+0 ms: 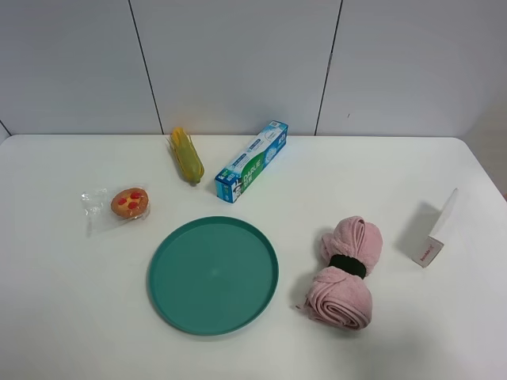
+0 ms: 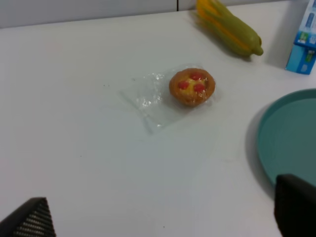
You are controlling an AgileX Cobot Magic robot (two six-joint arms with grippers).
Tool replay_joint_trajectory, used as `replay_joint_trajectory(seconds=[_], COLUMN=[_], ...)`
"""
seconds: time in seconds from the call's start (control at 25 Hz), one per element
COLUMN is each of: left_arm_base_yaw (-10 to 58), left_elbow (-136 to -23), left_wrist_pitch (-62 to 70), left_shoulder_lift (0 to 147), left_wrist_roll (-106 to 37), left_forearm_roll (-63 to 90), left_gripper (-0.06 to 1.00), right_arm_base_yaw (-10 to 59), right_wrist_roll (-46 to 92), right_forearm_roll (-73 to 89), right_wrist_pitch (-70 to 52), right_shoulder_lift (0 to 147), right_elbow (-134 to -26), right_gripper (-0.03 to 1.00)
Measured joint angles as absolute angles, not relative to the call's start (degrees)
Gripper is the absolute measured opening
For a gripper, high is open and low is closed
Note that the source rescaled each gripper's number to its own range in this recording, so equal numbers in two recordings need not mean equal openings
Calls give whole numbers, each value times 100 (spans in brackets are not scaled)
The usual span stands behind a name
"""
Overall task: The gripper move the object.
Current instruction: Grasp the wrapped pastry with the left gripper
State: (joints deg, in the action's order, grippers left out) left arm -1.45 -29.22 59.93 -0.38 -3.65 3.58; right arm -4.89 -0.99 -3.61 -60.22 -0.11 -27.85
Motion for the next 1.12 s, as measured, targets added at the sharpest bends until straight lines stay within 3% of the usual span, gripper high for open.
replay_joint_trajectory(seconds=[0.04, 1.12], left_arm_base_yaw=[-145, -145], left_elbow=[-2922, -2922], left_wrist_pitch=[5993, 5993], left_shoulder_lift=[-38, -38], left_wrist_roll=[-365, -365], left_forearm_roll=[358, 358], left_gripper=[80, 80], right_arm_base_yaw=[-489, -489], right_wrist_roll=[-99, -99], right_forearm_roll=[-361, -361], right_wrist_pitch=[-6022, -6022], right_shoulder_lift=[-11, -11], right_elbow=[-2785, -2785], right_gripper=[100, 100])
